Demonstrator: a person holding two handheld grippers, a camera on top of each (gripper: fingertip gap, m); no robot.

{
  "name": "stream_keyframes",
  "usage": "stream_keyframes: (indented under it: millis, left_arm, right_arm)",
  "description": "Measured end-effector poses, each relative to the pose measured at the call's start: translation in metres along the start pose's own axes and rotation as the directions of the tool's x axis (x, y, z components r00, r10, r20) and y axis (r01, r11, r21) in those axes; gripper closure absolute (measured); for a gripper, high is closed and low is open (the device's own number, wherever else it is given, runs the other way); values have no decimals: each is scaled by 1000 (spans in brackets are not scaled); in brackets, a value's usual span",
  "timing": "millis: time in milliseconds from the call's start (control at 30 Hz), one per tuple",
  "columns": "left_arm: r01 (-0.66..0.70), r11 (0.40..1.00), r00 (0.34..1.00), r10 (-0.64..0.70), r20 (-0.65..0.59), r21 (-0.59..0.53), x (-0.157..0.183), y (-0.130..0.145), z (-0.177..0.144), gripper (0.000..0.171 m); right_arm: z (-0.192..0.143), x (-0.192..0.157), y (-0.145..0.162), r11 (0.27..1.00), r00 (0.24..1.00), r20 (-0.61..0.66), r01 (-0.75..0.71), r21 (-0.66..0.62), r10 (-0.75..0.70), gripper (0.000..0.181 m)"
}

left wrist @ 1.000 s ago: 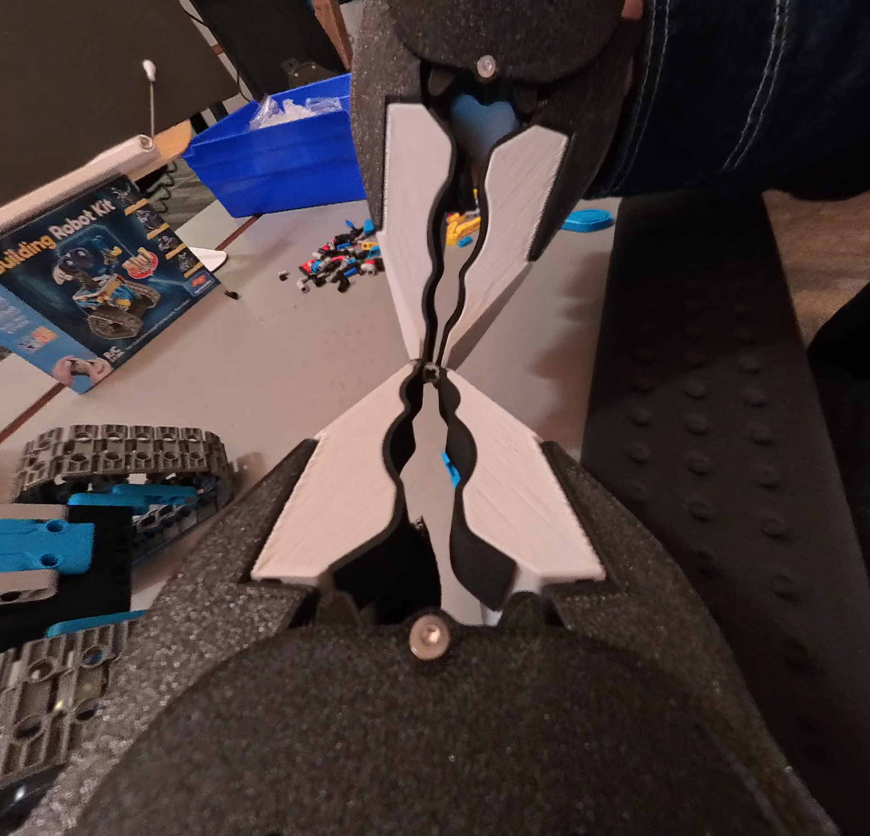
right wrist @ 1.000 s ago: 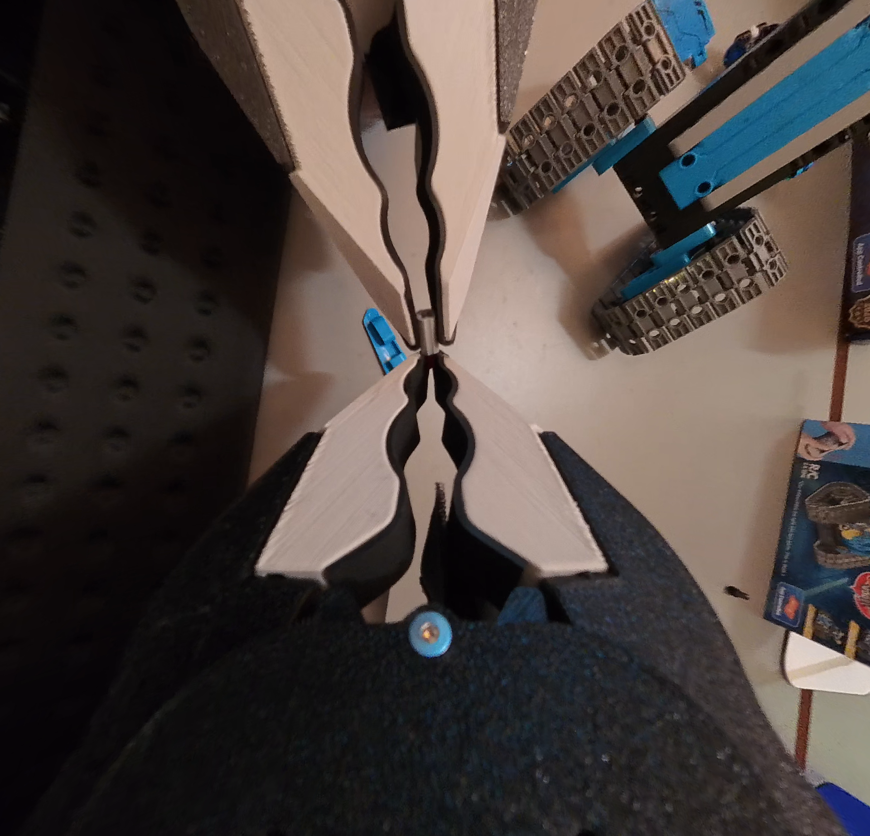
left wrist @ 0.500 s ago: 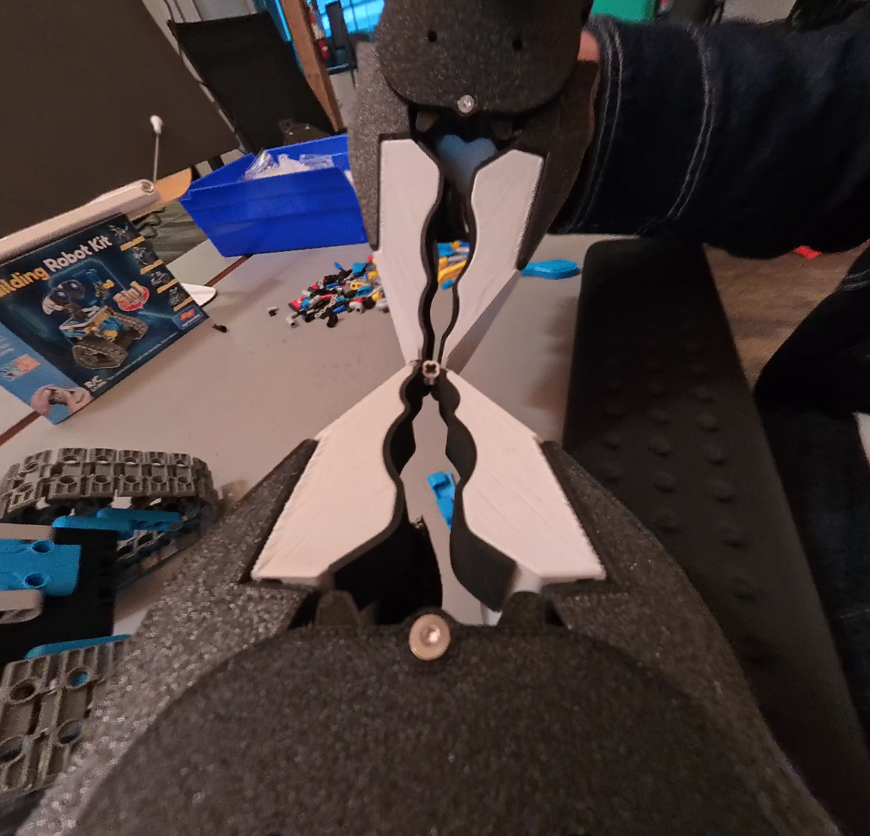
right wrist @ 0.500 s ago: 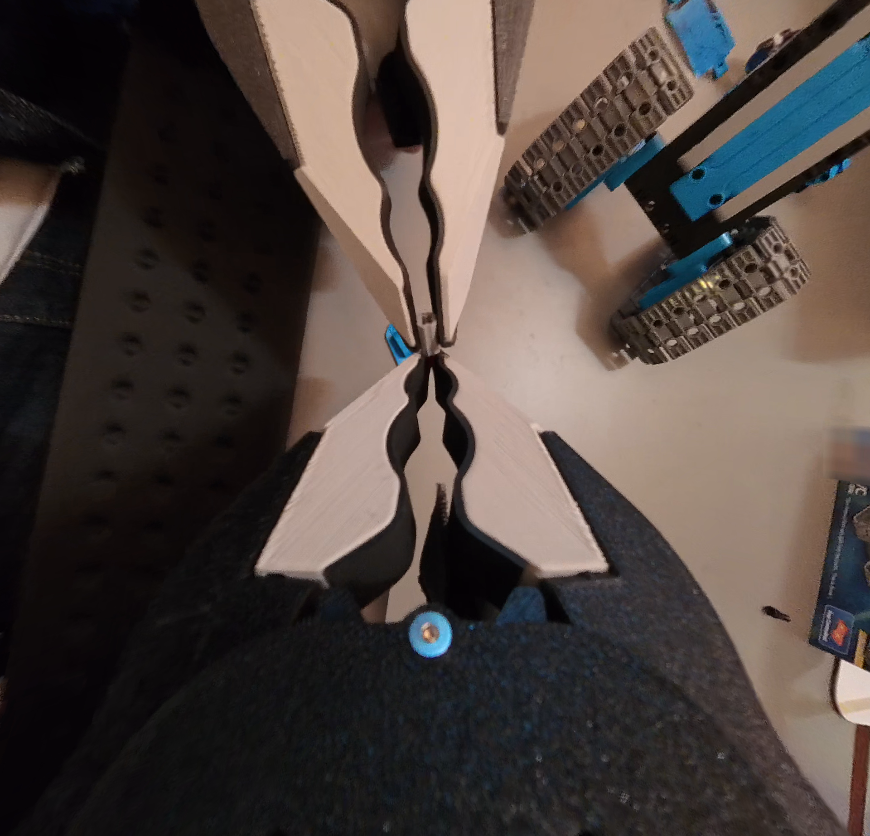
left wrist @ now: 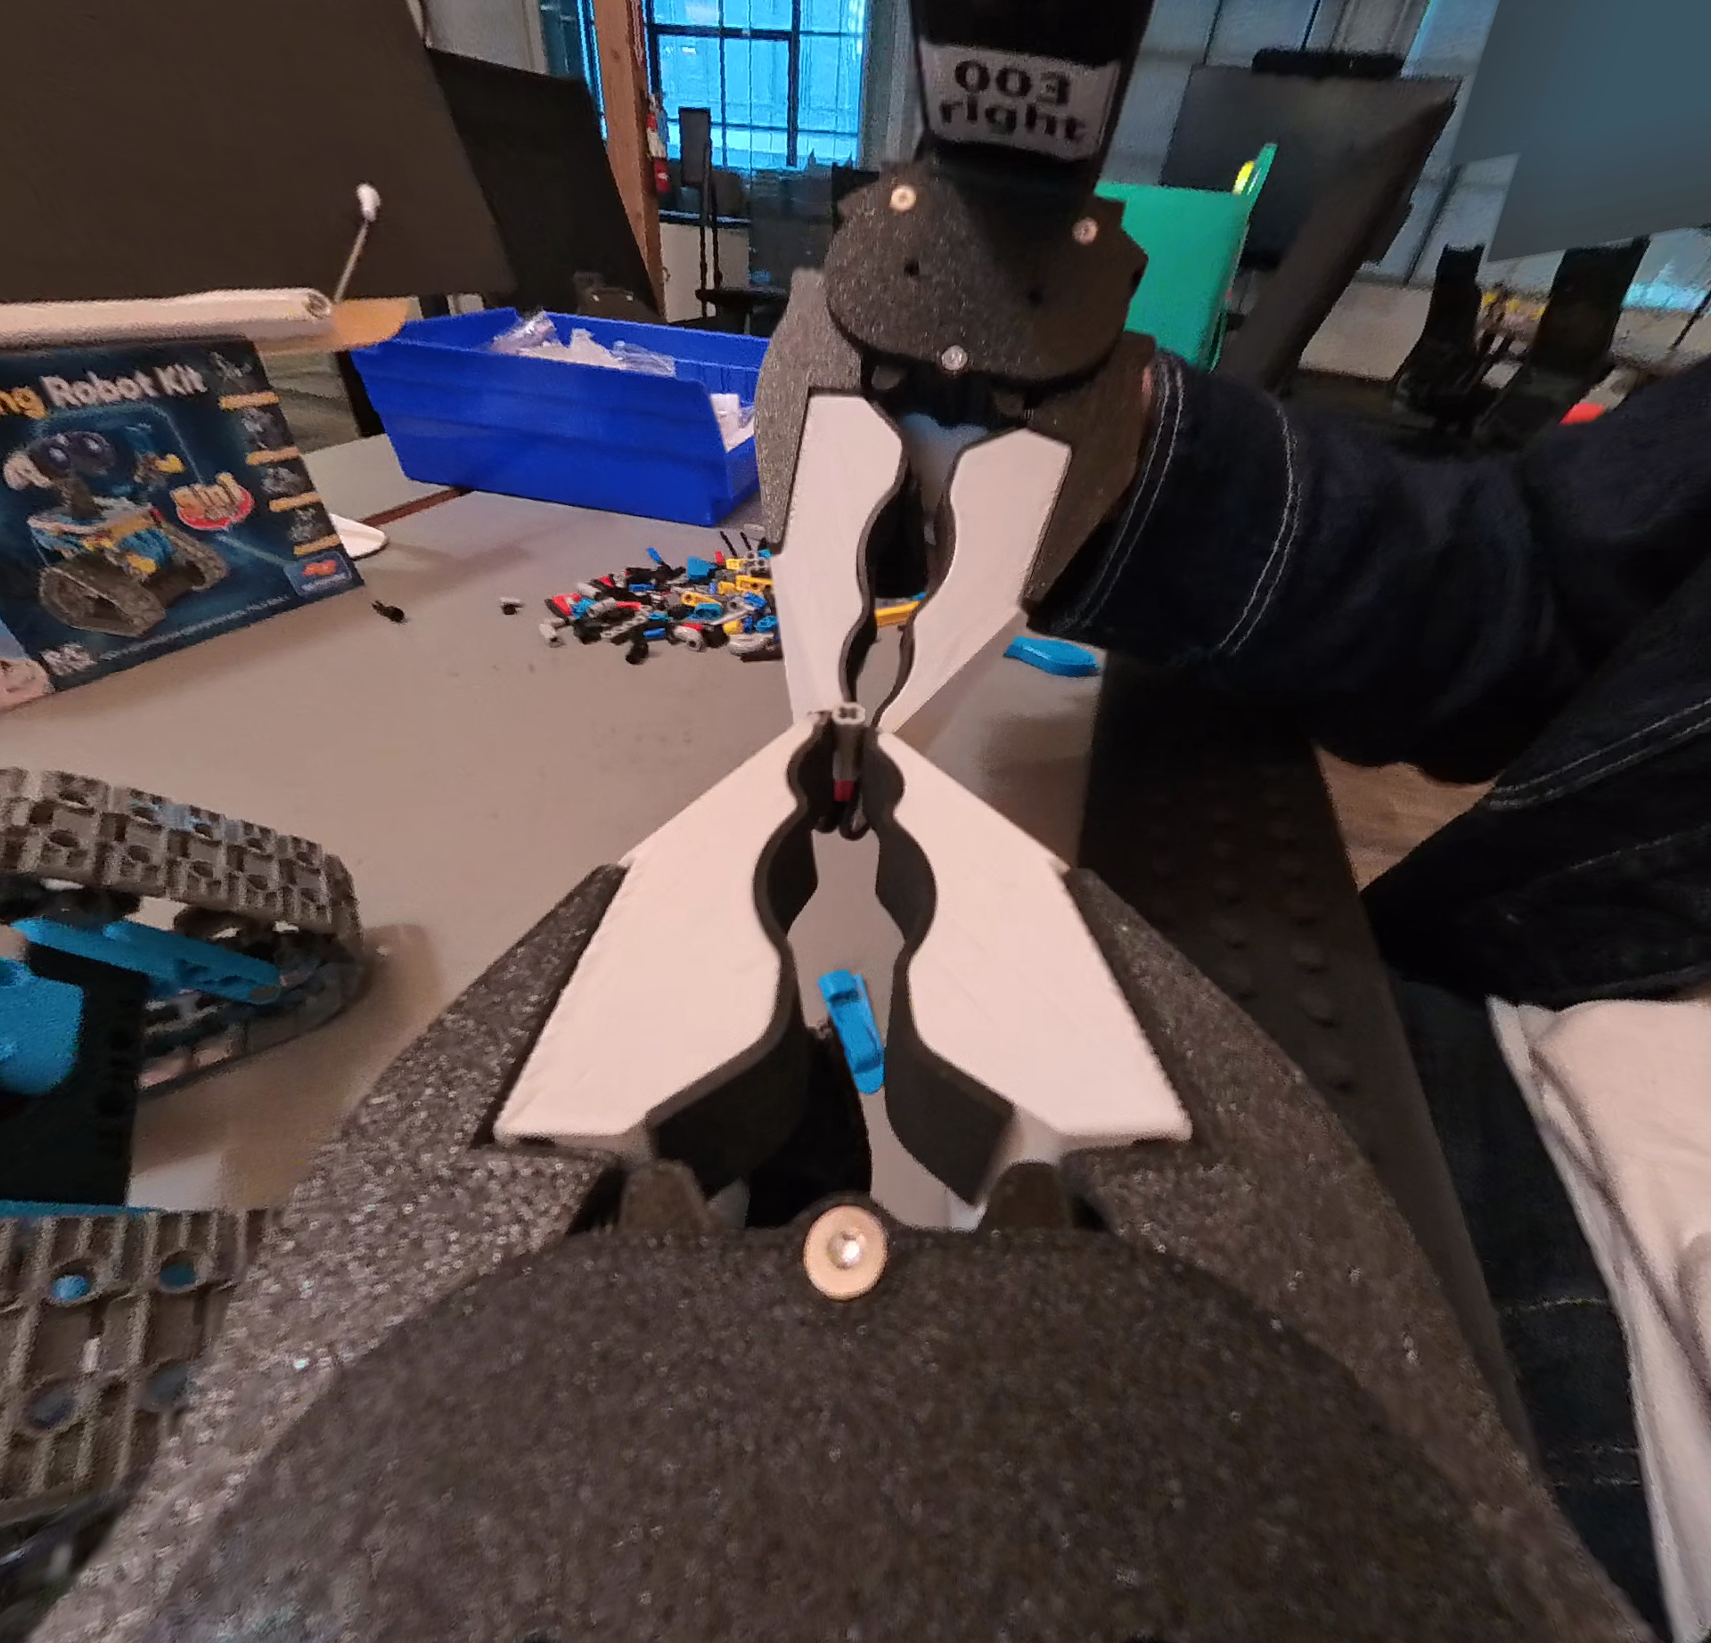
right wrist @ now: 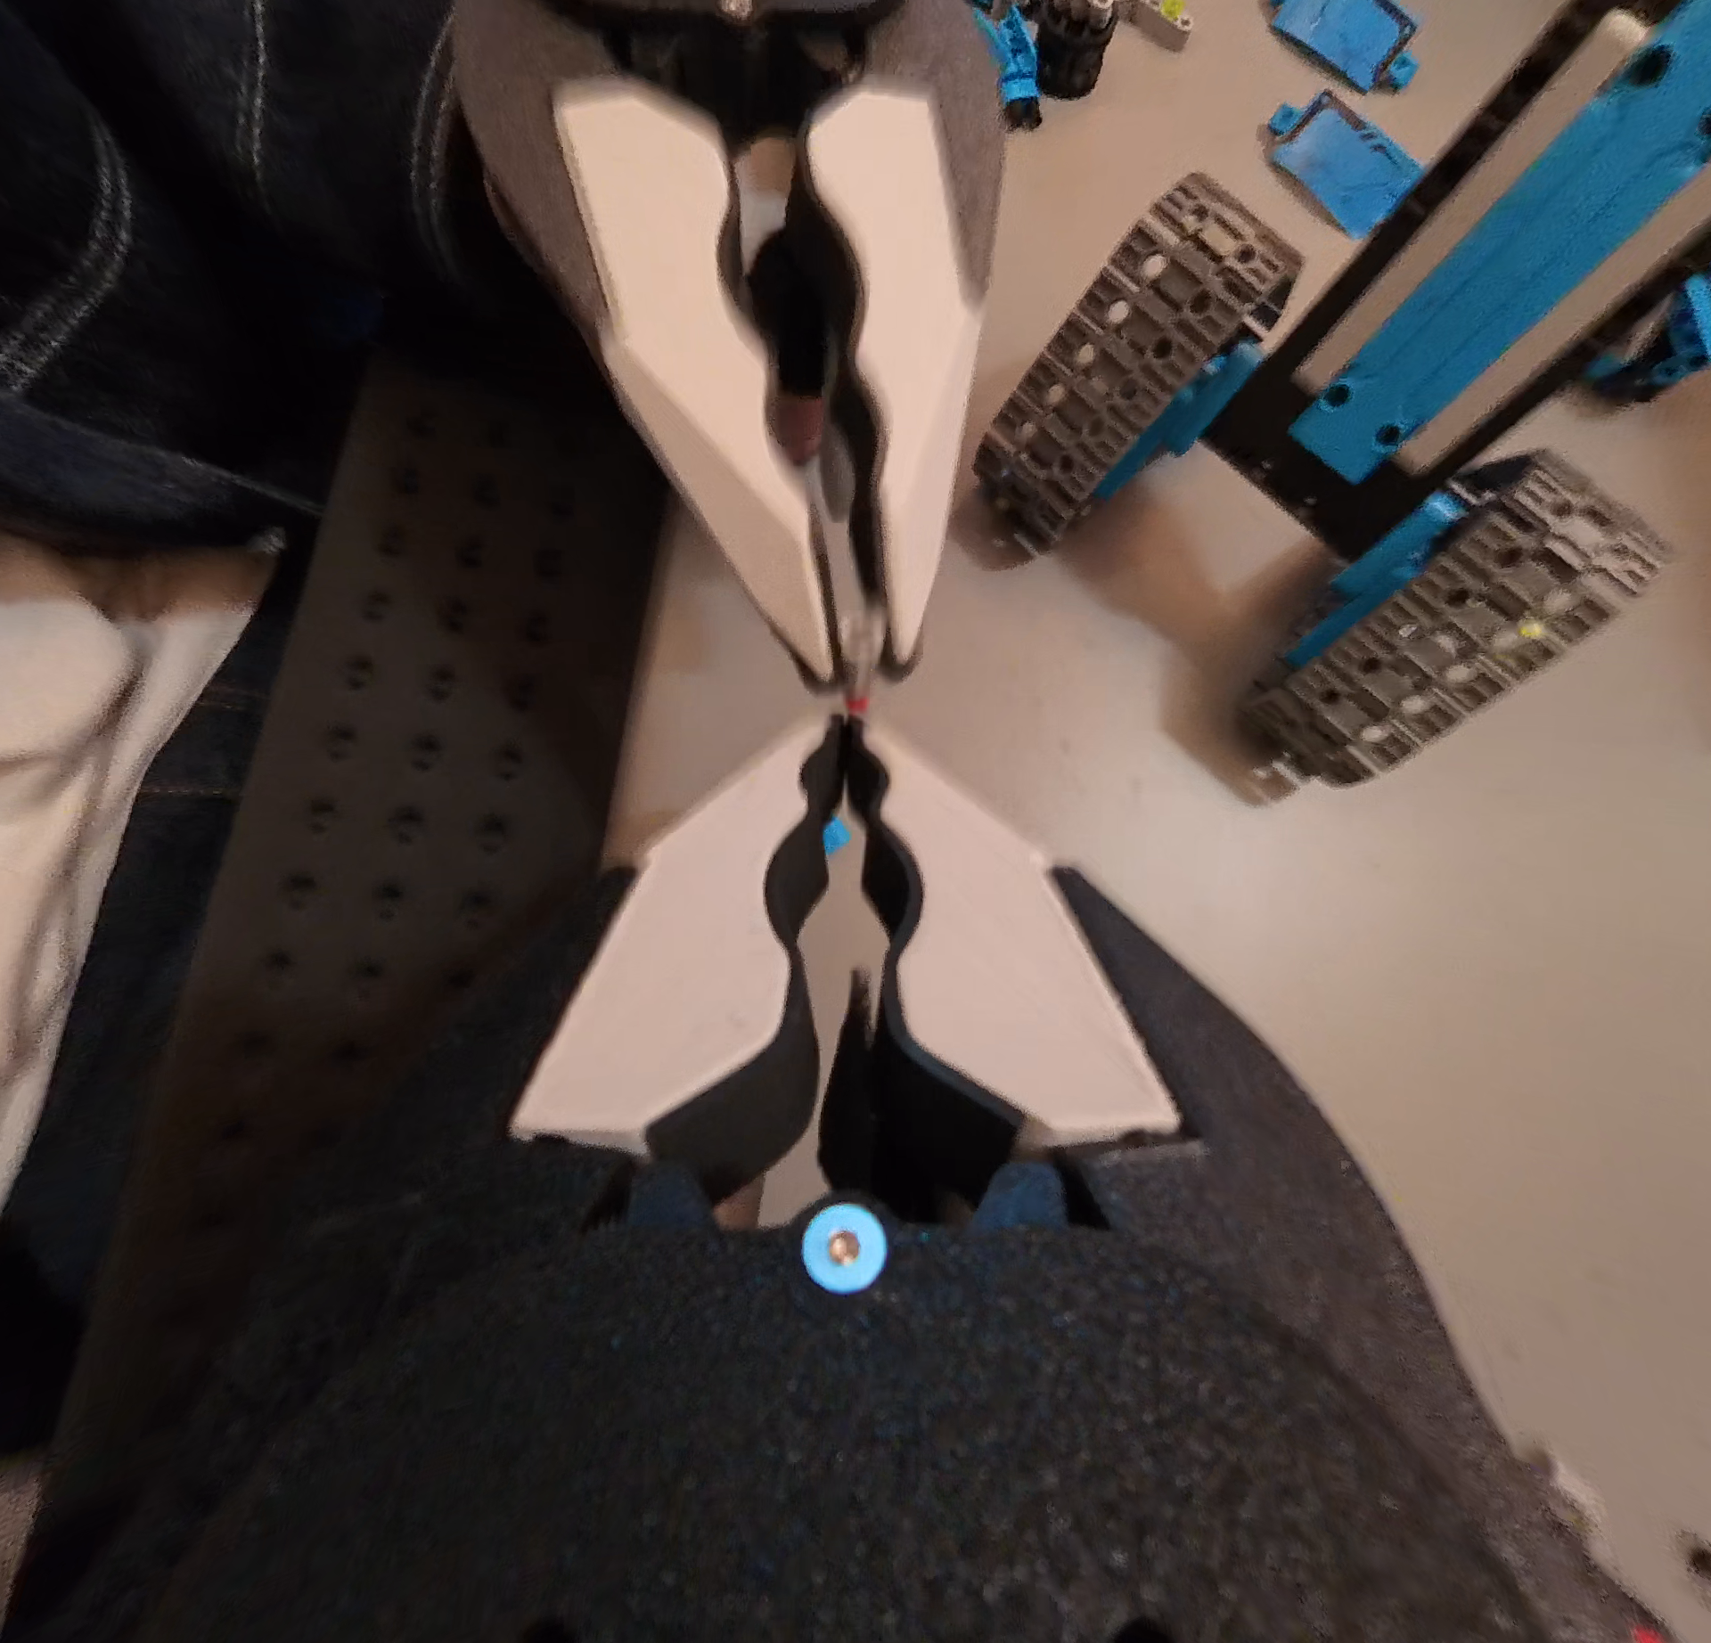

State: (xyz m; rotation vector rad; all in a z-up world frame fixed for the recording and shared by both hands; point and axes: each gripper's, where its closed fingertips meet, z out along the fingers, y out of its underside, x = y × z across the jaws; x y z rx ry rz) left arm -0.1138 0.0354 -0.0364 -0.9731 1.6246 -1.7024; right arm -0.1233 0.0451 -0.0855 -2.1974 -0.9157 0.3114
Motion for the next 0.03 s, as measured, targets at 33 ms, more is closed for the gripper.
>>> stream_keyframes:
  millis: [33]
  left_arm:
    - [94, 982, 995, -90, -29, 164, -5, -26, -9, 168]
  right_arm:
    - [24, -7, 48, 969, 999, 30, 29, -244, -22, 181]
